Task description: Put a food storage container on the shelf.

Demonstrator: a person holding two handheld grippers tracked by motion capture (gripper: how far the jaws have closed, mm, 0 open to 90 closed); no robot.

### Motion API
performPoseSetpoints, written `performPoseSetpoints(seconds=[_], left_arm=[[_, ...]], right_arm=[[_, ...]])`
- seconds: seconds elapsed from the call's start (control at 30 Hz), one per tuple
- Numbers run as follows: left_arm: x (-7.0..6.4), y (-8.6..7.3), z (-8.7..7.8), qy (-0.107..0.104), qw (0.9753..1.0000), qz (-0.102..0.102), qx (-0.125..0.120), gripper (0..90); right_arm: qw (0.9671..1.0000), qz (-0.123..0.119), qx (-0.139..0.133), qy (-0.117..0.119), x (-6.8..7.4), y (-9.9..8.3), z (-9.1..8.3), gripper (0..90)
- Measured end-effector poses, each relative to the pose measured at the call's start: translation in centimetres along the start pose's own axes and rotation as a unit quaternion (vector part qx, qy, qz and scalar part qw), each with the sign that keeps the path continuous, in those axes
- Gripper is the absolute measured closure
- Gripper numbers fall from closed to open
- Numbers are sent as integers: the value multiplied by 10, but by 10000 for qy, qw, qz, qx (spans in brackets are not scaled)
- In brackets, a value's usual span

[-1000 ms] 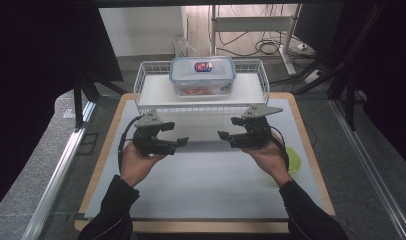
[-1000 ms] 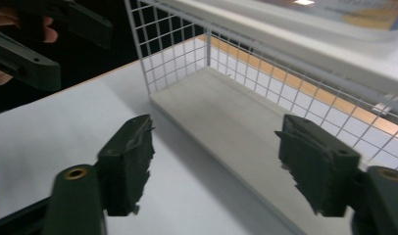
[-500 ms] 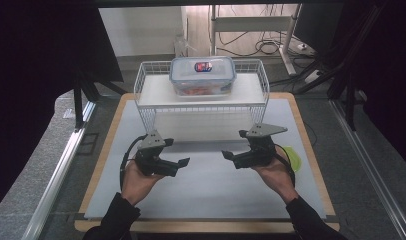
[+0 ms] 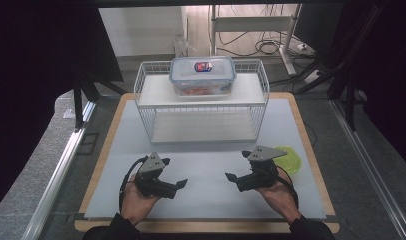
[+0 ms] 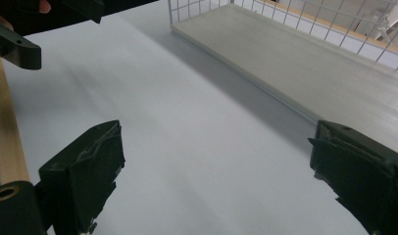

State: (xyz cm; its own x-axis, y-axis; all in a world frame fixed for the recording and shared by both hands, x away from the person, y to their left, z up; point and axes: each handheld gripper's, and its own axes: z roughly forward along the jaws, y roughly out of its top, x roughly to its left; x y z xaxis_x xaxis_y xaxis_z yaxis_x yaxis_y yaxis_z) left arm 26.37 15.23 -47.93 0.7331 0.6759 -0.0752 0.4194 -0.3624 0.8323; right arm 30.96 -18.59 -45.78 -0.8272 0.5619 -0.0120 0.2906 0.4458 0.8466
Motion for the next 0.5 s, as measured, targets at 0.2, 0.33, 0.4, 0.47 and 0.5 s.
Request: performPoseSetpoints(seconds=[0.2, 0.33, 0.4, 0.47, 0.5], left_arm=[[-8, -16, 0, 59, 9999, 142, 72, 36], [-16, -29, 2, 312, 9980, 415, 352, 18], [-16, -32, 5, 308, 9977, 431, 412, 18], [-17, -32, 6, 309, 9977, 439, 416, 17], [-17, -32, 7, 306, 9976, 454, 415, 17]], right_arm=[[9999, 90, 46, 64, 3, -15, -4, 49], [9997, 162, 160, 85, 4, -25, -4, 49], [9992, 197, 341, 114, 3, -29, -2, 54], [9989, 232, 388, 116, 2, -31, -1, 55], [9988, 245, 412, 100, 2, -30, -1, 55]])
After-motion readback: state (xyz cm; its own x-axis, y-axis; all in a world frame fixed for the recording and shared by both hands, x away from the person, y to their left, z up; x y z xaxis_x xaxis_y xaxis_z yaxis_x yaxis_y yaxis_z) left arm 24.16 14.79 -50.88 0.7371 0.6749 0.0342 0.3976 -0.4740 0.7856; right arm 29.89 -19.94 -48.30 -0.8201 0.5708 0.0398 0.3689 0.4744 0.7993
